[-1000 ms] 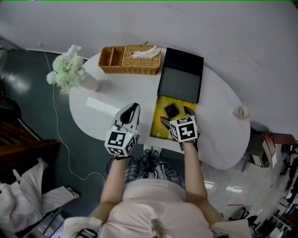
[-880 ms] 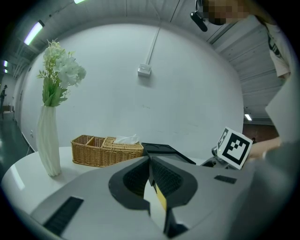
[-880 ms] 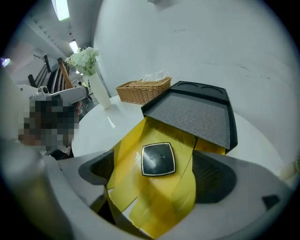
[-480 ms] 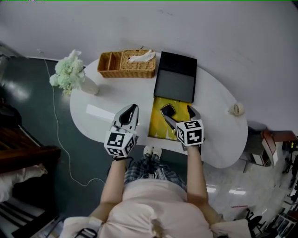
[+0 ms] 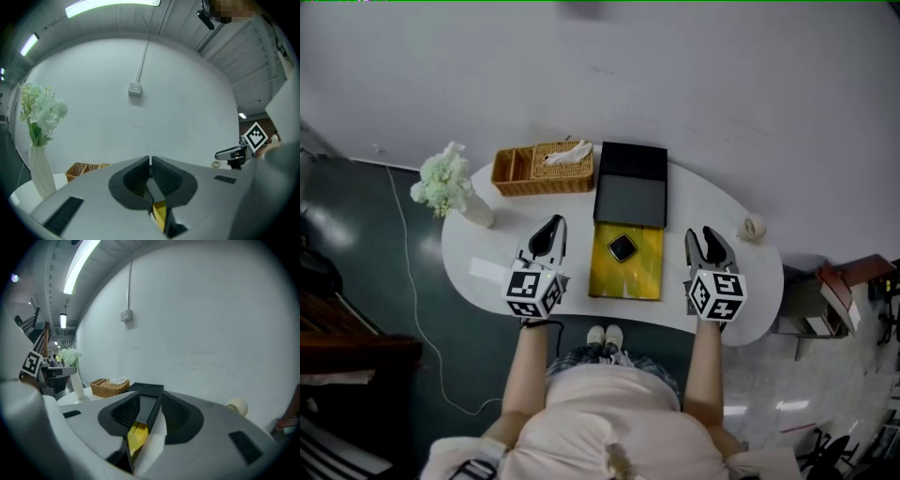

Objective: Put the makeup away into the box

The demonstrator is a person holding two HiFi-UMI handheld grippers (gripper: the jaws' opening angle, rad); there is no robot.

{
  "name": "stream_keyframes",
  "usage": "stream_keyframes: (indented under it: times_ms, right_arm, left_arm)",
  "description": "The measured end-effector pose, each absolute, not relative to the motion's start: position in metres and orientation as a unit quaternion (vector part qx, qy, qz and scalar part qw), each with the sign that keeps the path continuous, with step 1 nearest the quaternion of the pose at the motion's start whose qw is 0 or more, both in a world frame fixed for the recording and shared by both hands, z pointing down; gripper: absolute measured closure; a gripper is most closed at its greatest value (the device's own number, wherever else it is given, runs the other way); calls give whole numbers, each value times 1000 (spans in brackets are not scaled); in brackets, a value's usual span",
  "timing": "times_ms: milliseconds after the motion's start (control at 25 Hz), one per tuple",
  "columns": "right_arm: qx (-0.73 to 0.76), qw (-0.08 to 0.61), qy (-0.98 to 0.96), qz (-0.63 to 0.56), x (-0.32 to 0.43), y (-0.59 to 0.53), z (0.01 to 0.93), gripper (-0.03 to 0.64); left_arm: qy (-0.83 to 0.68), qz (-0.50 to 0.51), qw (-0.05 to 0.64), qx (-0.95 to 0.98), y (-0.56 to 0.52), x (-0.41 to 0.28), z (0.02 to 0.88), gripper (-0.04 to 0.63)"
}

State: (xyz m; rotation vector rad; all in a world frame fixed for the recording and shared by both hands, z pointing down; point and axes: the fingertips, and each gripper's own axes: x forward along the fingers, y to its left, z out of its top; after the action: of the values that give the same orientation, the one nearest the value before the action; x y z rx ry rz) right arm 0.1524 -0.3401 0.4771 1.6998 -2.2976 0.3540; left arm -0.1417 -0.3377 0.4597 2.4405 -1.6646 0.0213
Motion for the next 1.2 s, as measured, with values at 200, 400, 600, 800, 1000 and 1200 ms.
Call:
stream_keyframes:
  times_ms: [200,400,600,800,1000,1200]
  right_arm:
    - [637,81,-764,71,191,-329,435,544]
    - [659,41,-750,26,215,-317,406,600]
    - [672,20,-740,10,232,-308,396,600]
    - [673,20,-739,8,236,-307,396,600]
    - [669,5,-743,-11,236,-306,388,600]
    - [666,0,-746,-17,234,-307,386,600]
  left_arm:
    - [-552,-1,70,831,-342,-135,440,557]
    - [-545,-4,63,836,-345,-127,433,557]
    - [-541,-2,63,839,-348,-121,435,557]
    - [-543,-1,65,837,-349,-118,438,557]
    - [-545,-2,66,836,-351,-119,438,557]
    - [-548,-1,64,834,-351,-120,436,557]
